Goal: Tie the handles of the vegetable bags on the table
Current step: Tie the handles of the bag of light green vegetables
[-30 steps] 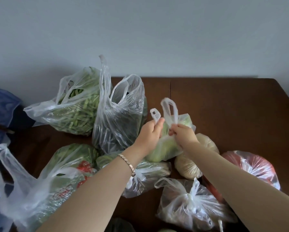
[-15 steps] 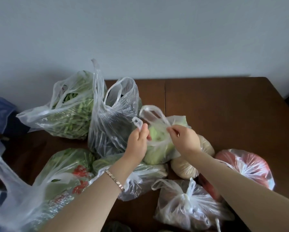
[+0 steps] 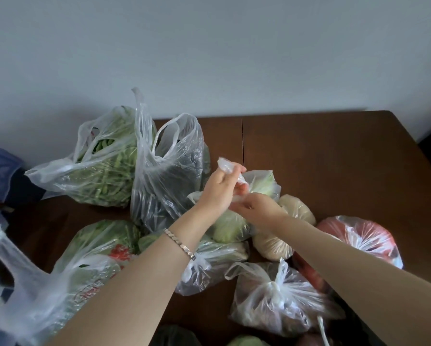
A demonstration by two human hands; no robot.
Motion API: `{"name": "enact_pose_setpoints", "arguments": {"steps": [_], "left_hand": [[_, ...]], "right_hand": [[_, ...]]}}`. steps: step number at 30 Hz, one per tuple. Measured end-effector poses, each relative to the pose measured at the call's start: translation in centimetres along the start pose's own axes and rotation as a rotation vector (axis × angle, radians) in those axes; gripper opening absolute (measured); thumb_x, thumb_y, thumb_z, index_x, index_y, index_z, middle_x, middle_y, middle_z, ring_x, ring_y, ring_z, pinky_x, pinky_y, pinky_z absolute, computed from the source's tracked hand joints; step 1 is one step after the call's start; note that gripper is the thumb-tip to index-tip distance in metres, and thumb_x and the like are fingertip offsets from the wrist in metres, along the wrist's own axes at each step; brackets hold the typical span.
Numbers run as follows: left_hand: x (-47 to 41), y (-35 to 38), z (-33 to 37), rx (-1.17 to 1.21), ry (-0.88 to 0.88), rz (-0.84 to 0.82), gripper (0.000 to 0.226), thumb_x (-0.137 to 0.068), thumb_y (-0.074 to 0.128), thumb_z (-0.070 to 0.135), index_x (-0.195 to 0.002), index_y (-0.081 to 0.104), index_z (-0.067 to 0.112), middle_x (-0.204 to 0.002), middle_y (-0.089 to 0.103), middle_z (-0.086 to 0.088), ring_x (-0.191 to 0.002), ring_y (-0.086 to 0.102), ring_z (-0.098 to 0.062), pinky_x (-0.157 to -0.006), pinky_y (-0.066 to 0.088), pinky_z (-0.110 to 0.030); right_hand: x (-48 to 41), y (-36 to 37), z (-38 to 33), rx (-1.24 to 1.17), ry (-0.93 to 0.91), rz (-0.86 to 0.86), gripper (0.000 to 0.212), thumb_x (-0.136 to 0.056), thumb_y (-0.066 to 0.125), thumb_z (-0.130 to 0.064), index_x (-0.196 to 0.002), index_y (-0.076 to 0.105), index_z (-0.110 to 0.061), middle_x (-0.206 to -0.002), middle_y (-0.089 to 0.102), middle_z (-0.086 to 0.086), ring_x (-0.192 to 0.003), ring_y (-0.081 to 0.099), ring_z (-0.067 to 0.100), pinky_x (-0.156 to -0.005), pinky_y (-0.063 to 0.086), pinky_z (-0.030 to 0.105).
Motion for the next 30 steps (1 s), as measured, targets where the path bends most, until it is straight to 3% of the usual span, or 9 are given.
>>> {"name": "enact_pose_setpoints", "arguments": {"steps": [2,4,8,11,16,19,22,27,30], "left_hand": [[0.3,0.1,-0.6,-0.342,0.079,-0.012,0.032,-0.097,0.039,0.034,-0.123,0.046,0.016,-0.103,0.054,0.001,-0.099,0.054,-0.016,-0.091,0.044,-0.031],[0.6,0.2,-2.0,-0.566,0.091,-0.041,0.049,-0.096,0.04,0.038,-0.137,0.035,0.011,-0.121,0.048,-0.005,-0.112,0.048,-0.02,-0.098,0.041,-0.036],[1.2,0.0,-3.1,-0.688,0.2,-0.018,0.036,-0.095,0.045,0.032,-0.112,0.057,0.003,-0.108,0.055,-0.011,-0.103,0.052,-0.026,-0.091,0.042,-0.04],[1.4,-0.3,-3.8,-0.614,0.207,-0.025,0.032,-0.092,0.052,0.032,-0.1,0.066,0.004,-0.094,0.049,-0.003,-0.089,0.054,-0.017,-0.081,0.042,-0.028],[1.9,-0.4,-4.3,-0.411,0.194,0.038,0.026,-0.082,0.068,0.024,-0.076,0.07,-0.001,-0.073,0.049,-0.005,-0.069,0.05,-0.015,-0.068,0.038,-0.028],[2.0,-0.4,-4.5,-0.283,0.133,0.127,0.02,-0.076,0.074,0.014,-0.088,0.071,-0.002,-0.08,0.058,-0.003,-0.078,0.055,-0.014,-0.073,0.044,-0.02],[2.0,-0.6,-5.9,-0.135,-0.051,0.159,0.028,-0.079,0.071,0.012,-0.103,0.067,-0.003,-0.087,0.058,0.002,-0.083,0.054,-0.011,-0.07,0.041,-0.012],[1.6,-0.6,-7.9,0.137,-0.353,0.105,0.008,-0.082,0.068,0.011,-0.086,0.068,0.003,-0.044,0.048,0.01,-0.039,0.042,-0.001,-0.038,0.03,-0.009],[1.7,0.0,-7.5,0.179,-0.383,0.049,0.012,-0.084,0.066,0.01,-0.074,0.06,0.015,-0.055,0.054,0.009,-0.051,0.047,-0.001,-0.045,0.034,-0.014]], "right_hand": [[0.1,0.2,0.2,-0.215,0.054,0.011,0.037,-0.092,0.052,-0.034,-0.061,0.05,-0.012,-0.053,0.037,-0.004,-0.049,0.034,0.01,-0.05,0.025,0.024],[0.2,0.1,0.5,-0.361,0.097,0.028,0.034,-0.093,0.05,-0.023,-0.06,0.051,-0.016,-0.055,0.042,-0.006,-0.053,0.037,0.007,-0.051,0.028,0.019],[0.2,-0.1,1.4,-0.543,0.151,0.086,0.028,-0.091,0.051,-0.014,-0.064,0.058,-0.015,-0.063,0.051,-0.003,-0.059,0.041,0.009,-0.057,0.034,0.017],[0.1,-0.5,1.8,-0.729,0.134,0.159,0.02,-0.09,0.057,-0.018,-0.072,0.066,-0.015,-0.066,0.058,0.0,-0.059,0.044,0.01,-0.059,0.038,0.018],[0.2,-1.1,2.5,-0.704,0.147,0.297,0.023,-0.086,0.064,-0.021,-0.071,0.068,-0.004,-0.05,0.05,0.0,-0.047,0.04,0.012,-0.048,0.036,0.021],[0.0,-1.4,2.9,-0.589,0.187,0.373,0.016,-0.079,0.071,-0.026,-0.078,0.065,-0.011,-0.052,0.057,-0.006,-0.049,0.047,0.008,-0.051,0.036,0.021],[-0.1,-2.6,2.9,-0.557,0.179,0.442,0.032,-0.077,0.073,-0.028,-0.099,0.052,-0.018,-0.069,0.059,-0.002,-0.058,0.052,0.011,-0.053,0.041,0.022],[0.5,-3.4,1.4,-0.3,-0.031,0.294,0.025,-0.08,0.069,-0.021,-0.097,0.051,-0.024,-0.082,0.066,-0.005,-0.067,0.057,0.005,-0.056,0.042,0.01],[0.9,-1.9,0.3,-0.025,-0.198,0.223,0.023,-0.084,0.065,-0.021,-0.105,0.06,-0.024,-0.094,0.065,-0.005,-0.082,0.056,0.007,-0.069,0.041,0.016]]}}
Point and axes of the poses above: each hand's wrist, its own x-axis away from the middle knuckle, its own y-axis out of the palm, z = x × y, the point moved 7 cm from there along -x, towards the middle knuckle
